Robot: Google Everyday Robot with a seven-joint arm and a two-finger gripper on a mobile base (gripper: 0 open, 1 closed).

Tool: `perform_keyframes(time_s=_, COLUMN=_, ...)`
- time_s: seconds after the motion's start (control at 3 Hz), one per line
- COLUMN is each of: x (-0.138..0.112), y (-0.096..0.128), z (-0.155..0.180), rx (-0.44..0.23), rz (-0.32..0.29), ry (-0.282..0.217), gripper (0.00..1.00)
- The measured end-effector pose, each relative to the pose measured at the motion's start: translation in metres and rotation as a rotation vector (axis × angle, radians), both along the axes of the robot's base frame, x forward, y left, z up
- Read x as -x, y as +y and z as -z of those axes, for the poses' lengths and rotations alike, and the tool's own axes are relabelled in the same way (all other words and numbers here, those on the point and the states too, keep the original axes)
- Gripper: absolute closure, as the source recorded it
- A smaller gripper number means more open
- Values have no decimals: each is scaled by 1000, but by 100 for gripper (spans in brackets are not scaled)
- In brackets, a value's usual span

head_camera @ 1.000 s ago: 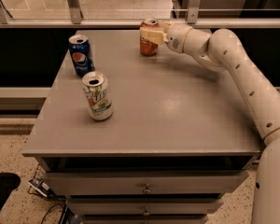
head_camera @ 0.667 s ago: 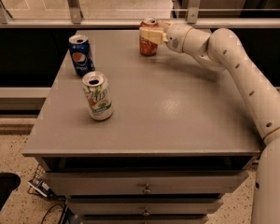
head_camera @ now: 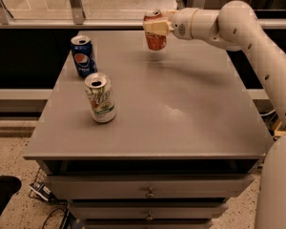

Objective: Knock coke can over

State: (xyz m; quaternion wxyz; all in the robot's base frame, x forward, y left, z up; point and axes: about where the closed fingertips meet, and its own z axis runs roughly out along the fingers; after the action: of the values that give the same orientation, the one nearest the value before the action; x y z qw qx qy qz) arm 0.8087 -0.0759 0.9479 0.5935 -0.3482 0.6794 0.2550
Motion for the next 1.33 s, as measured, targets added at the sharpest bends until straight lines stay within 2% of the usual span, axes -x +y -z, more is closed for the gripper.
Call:
perform_keyframes(time_s=0.33, x=14, y=-5, z=-14, rx=154, rz=10, ry=48, gripper=100)
perform_keyframes(time_s=0.67, x=28, y=-5, z=-21, rx=326, rz=-18, ry=71, gripper=100)
perform_keyframes(time_s=1.33, x=53, y=-10, z=-11, rx=594, rz=-59, ry=152, gripper=100)
